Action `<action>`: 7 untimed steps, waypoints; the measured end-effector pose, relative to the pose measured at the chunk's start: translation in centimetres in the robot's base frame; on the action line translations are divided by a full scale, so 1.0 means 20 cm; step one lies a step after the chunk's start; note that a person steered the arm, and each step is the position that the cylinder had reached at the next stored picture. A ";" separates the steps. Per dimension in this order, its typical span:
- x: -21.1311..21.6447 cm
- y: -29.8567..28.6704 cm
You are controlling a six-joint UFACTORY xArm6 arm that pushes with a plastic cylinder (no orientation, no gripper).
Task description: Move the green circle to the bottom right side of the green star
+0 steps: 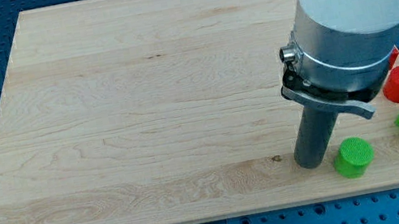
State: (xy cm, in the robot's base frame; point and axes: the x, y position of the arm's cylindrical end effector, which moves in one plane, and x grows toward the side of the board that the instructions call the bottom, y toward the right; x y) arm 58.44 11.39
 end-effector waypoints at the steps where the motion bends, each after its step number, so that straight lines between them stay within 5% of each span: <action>1: 0.08 0.13; 7: 0.10 0.42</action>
State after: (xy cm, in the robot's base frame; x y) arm 60.39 19.88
